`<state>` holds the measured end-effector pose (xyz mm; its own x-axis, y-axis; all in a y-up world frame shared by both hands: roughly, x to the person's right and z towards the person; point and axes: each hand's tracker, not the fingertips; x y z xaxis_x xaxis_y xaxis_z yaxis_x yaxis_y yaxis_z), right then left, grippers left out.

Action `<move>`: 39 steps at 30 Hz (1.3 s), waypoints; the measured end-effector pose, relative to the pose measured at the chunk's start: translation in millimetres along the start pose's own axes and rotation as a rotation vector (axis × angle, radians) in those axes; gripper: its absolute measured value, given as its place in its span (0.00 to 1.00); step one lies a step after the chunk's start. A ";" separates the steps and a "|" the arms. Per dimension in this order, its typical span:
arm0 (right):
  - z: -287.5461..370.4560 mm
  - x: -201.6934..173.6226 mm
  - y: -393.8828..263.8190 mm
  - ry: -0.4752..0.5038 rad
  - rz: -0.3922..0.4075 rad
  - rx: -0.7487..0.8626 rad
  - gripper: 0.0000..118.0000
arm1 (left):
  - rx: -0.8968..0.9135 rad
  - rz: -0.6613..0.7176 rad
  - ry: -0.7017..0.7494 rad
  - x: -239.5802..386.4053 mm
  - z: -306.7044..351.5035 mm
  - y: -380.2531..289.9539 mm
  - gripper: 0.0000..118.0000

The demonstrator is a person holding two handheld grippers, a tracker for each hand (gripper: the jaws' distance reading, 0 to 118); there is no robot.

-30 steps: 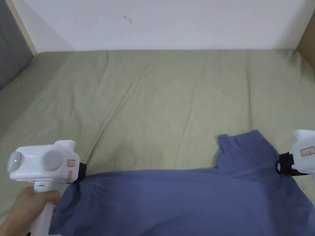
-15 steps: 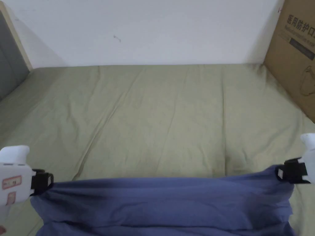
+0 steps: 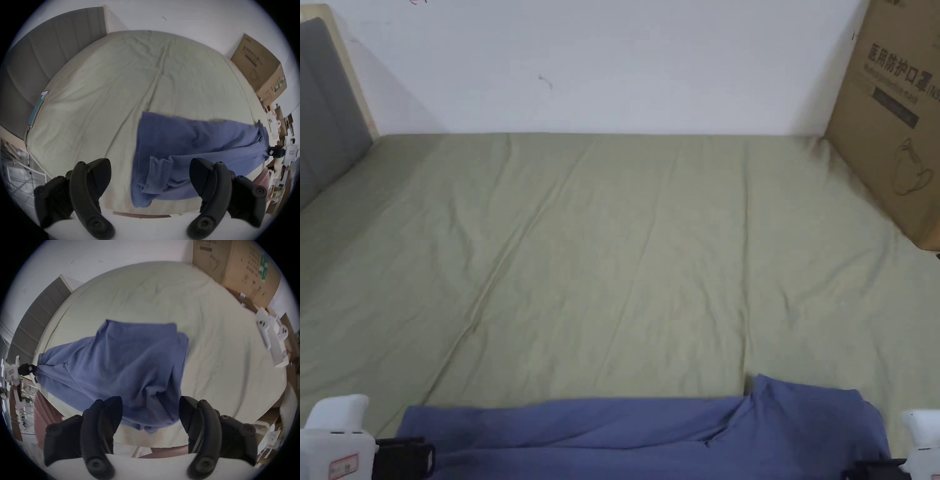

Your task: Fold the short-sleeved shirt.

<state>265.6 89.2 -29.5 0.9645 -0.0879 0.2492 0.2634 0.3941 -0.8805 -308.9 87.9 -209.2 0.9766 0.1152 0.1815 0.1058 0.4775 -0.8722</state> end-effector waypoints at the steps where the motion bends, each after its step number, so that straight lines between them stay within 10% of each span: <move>1: 7.3 -4.5 3.0 -0.013 0.028 0.015 0.65 | 0.008 0.003 -0.006 -2.8 6.3 1.4 0.87; 6: 41.9 -36.2 19.8 0.073 0.073 0.164 0.50 | 0.104 0.037 -0.027 -9.4 34.4 0.9 0.78; 9: 29.8 -65.5 13.2 0.176 0.010 0.229 0.09 | 0.107 0.139 -0.186 -15.8 32.0 -12.2 0.00; 15: -17.8 -121.6 -0.1 0.266 0.050 0.166 0.02 | 0.082 0.239 -0.207 -28.7 22.2 -44.9 0.01; 20: -29.3 -155.1 5.4 0.314 0.082 0.147 0.02 | 0.112 0.396 -0.284 -57.8 22.9 -48.5 0.21; 22: -31.6 -163.8 7.2 0.327 0.078 0.136 0.02 | 0.082 0.439 -0.312 -65.5 13.0 -50.6 0.86; 23: -34.4 -167.0 8.9 0.328 0.079 0.136 0.02 | 0.087 0.474 -0.332 -69.3 10.1 -53.8 1.00; 32: -34.0 -169.7 7.7 0.325 0.083 0.107 0.02 | 0.074 0.715 -0.562 -70.3 -43.0 -62.0 0.98; 34: -36.2 -165.9 6.4 0.331 0.067 0.097 0.02 | 0.088 0.767 -0.536 -71.4 -41.6 -60.9 0.69; 35: -36.5 -164.3 5.6 0.333 0.060 0.093 0.02 | 0.095 0.791 -0.496 -75.6 -37.9 -60.2 0.13; 39: -38.3 -153.6 3.7 0.329 0.044 0.092 0.02 | 0.057 0.801 -0.492 -65.8 -38.4 -59.7 0.06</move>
<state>119.2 69.2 -86.5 0.9340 -0.3530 0.0549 0.2325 0.4839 -0.8437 -372.3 18.3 -186.5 0.5639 0.7769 -0.2802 -0.5854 0.1368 -0.7991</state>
